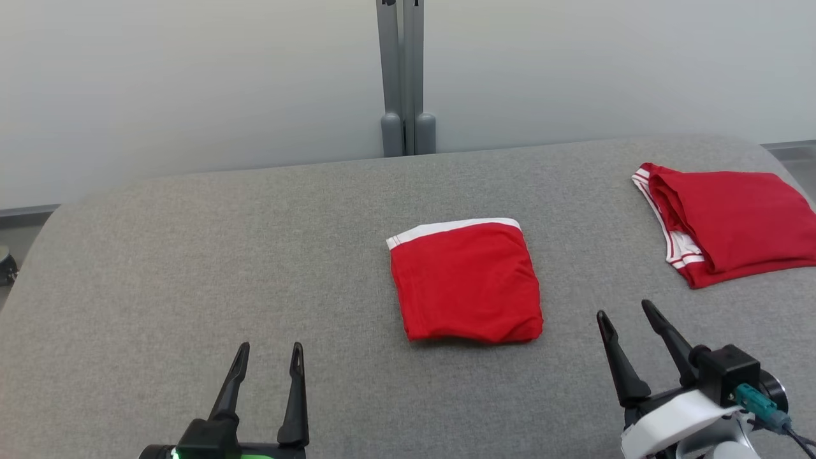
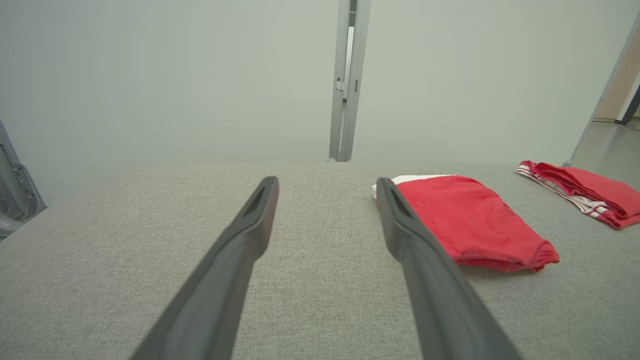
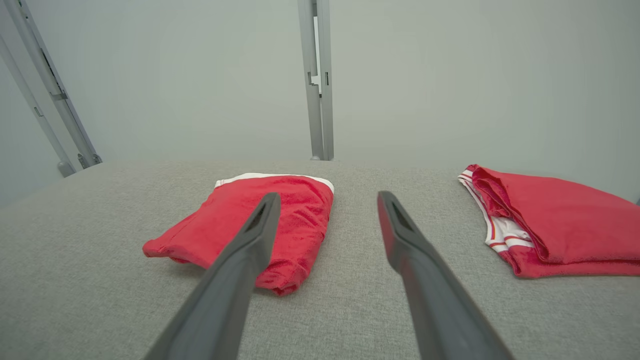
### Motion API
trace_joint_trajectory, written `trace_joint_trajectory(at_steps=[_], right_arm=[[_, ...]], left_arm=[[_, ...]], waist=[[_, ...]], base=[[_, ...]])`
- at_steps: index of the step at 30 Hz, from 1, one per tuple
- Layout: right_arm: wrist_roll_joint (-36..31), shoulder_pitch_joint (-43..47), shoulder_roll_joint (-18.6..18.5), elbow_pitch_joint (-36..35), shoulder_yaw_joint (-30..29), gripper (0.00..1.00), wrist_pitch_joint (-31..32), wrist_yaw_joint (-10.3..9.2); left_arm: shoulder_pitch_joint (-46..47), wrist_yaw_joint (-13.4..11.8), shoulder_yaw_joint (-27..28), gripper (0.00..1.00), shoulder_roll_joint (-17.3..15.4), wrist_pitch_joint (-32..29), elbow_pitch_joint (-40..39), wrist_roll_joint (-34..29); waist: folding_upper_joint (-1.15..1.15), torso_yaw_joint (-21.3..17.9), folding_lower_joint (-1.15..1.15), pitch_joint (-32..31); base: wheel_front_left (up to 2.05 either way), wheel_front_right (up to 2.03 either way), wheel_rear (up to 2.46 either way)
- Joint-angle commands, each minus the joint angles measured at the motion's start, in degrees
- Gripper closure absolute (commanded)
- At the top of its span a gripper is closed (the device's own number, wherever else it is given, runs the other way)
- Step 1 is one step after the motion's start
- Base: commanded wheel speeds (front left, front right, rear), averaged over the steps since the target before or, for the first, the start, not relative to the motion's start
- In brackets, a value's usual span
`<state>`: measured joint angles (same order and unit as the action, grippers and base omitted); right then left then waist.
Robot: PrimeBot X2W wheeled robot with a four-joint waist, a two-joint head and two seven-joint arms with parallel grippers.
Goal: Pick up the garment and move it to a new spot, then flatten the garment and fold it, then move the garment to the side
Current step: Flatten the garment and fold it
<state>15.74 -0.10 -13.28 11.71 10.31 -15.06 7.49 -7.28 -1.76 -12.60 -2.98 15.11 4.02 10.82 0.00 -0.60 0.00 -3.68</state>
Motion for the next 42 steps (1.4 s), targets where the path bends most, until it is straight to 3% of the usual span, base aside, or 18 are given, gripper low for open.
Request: trace_joint_trajectory(at_steps=[1,18,42], right_arm=[[-0.5,1.5,0.3,-0.6,-0.2,0.00,-0.1,0.00],[-3.6,8.6,3.4,-2.8,-3.1,0.00,-0.1,0.00],[-4.3,7.8,4.5,-1.3,-3.3,0.00,-0.1,0.00]], left_arm=[[-1.0,-0.2,0.4,0.00,0.0,0.0,-0.7,-0.7],[-3.3,-2.9,0.8,0.00,0.1,0.0,3.1,0.1],[-2.3,-3.1,1.4,0.00,0.1,0.0,4.3,0.1]], waist=[[0.00,-0.7,0.00,-1.6],[0.00,0.3,0.00,-4.5],[0.00,0.2,0.00,-4.4]], base=[[0.00,0.00,0.00],[0.00,0.00,0.00],[0.00,0.00,0.00]])
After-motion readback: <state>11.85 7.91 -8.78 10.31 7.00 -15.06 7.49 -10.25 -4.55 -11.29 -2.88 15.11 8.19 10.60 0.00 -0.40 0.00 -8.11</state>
